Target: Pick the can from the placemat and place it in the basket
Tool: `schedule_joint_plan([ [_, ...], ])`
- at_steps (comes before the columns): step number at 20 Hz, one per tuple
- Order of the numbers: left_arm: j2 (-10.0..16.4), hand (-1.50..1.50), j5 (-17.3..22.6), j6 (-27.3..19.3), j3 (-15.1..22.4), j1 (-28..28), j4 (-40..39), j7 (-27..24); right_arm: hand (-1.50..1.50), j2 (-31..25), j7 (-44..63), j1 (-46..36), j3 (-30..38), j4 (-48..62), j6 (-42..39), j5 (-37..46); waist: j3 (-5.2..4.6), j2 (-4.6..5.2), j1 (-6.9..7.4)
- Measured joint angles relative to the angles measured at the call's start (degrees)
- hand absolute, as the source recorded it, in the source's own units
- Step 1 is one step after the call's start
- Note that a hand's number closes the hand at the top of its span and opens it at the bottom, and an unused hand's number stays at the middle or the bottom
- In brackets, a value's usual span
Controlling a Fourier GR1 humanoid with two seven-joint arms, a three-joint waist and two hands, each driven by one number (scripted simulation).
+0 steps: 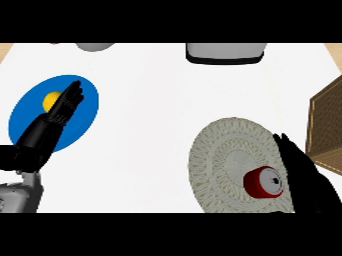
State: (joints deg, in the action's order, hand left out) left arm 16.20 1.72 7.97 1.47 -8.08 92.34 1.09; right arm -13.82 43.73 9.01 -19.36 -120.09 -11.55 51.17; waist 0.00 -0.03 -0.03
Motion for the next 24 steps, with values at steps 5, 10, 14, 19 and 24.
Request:
schedule_joint_plan([
  [5, -1.53, 0.00, -1.01, 0.64, -1.15, -2.03, -2.70, -0.74, -1.50, 1.70, -2.29, 0.48, -0.09, 4.63, 2.35, 2.39, -0.01, 0.02, -0.10],
  [10, -1.10, 0.00, -1.19, 2.38, -2.97, -1.79, -2.85, -1.22, -1.50, 1.92, -3.34, -0.68, 2.74, 7.65, 0.99, 1.68, 0.00, 0.02, -0.04],
  [14, -2.63, 0.00, -2.67, 2.26, -2.25, -1.00, -2.11, -1.24, -1.50, 3.13, -2.71, -1.15, 2.99, 9.25, 0.26, 2.46, -0.01, 0.00, -0.04],
  [19, -3.76, 0.00, -4.08, 1.77, -2.62, -1.77, -2.36, -0.68, -1.50, 3.31, -6.01, 0.57, 3.78, 11.19, 0.62, 1.26, 0.01, 0.02, -0.10],
  [24, -3.35, 0.00, -3.56, 3.30, -3.67, -0.08, -0.82, -0.88, 1.50, 4.09, -7.02, -0.94, 3.21, 14.75, -1.04, 1.06, -0.14, -0.12, 0.04],
])
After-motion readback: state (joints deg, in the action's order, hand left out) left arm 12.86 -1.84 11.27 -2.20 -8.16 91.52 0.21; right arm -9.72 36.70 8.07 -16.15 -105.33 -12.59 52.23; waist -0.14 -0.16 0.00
